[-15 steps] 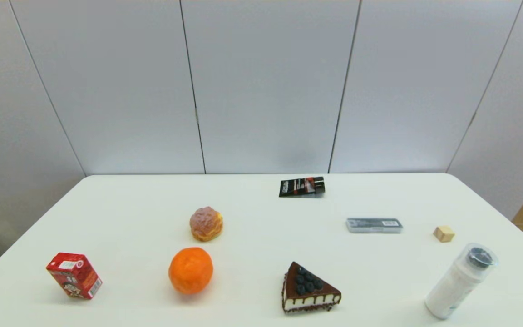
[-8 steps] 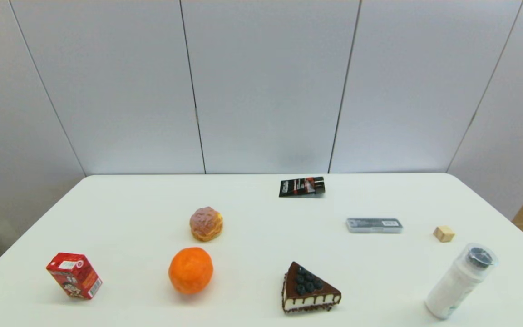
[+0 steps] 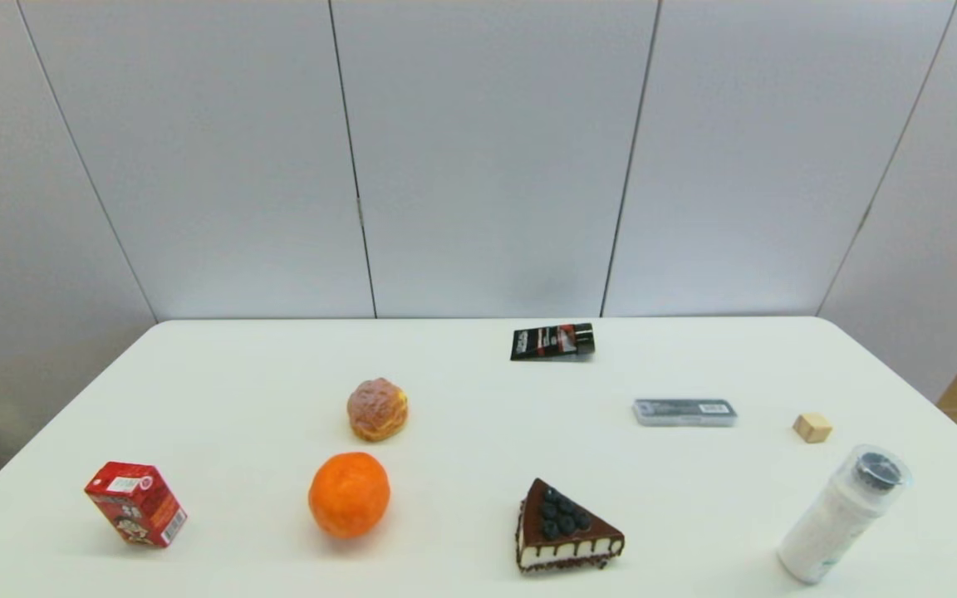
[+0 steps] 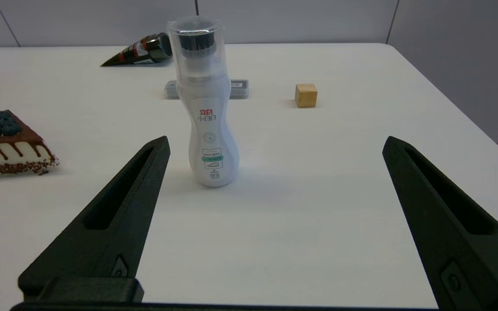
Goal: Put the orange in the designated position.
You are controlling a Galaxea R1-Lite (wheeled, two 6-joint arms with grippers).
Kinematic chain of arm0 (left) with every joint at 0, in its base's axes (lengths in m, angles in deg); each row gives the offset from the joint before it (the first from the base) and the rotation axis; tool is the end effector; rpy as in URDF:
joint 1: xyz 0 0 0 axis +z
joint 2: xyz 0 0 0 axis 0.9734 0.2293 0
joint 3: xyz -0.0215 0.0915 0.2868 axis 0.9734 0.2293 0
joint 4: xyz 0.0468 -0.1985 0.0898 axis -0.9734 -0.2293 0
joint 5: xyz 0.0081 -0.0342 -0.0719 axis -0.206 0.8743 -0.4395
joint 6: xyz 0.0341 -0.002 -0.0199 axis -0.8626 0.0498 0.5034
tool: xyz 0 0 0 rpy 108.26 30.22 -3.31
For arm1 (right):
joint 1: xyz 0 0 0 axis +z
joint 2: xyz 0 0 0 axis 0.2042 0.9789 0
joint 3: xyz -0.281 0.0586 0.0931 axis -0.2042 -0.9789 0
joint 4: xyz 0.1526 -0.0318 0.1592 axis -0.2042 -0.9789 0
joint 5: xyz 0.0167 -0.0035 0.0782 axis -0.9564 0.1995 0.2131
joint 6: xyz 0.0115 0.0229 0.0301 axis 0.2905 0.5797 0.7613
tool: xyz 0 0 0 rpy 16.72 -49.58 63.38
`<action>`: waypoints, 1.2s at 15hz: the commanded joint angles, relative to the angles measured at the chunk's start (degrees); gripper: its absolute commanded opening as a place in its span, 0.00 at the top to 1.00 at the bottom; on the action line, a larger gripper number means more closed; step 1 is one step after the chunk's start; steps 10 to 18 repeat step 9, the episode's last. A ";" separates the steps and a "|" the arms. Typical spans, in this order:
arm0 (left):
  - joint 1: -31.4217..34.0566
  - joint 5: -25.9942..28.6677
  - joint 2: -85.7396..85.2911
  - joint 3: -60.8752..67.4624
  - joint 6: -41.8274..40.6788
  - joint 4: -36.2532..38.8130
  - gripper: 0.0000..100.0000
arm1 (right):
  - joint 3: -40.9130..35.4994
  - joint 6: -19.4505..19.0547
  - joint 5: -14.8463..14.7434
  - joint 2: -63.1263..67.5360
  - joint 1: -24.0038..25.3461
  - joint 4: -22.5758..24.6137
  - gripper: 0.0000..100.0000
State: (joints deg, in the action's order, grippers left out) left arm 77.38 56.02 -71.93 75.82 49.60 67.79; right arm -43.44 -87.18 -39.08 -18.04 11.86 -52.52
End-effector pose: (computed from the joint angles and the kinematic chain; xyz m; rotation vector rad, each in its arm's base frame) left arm 0.0273 0.0004 0.0753 -0.0134 0.0004 0.0094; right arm 0.0269 -0.0002 0.0761 0.0062 0.0038 -0.0033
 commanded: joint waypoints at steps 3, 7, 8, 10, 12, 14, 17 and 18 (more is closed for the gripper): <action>0.07 -0.01 0.07 0.00 0.02 0.01 0.00 | -0.07 -0.18 0.00 0.07 0.01 0.01 0.00; -0.02 -0.01 0.07 0.00 0.02 0.01 0.00 | -0.07 0.00 0.00 0.07 0.01 0.01 0.00; -0.02 -0.01 0.07 0.00 0.02 0.01 0.00 | 0.02 0.26 -0.08 0.07 0.01 0.01 0.00; 0.07 -0.01 0.07 0.00 0.02 0.01 0.00 | 0.02 0.26 -0.26 0.07 0.01 0.01 0.00; 0.07 -0.01 0.07 0.00 0.02 0.01 0.00 | 0.02 0.26 -0.26 0.07 0.01 0.01 0.00; 0.07 -0.01 0.07 0.00 0.02 0.01 0.00 | 0.02 0.26 -0.26 0.07 0.01 0.01 0.00; 0.07 -0.01 0.07 0.00 0.02 0.01 0.00 | 0.02 0.26 -0.26 0.07 0.01 0.01 0.00; 0.07 -0.01 0.07 0.00 0.02 0.01 0.00 | 0.02 0.26 -0.26 0.07 0.01 0.01 0.00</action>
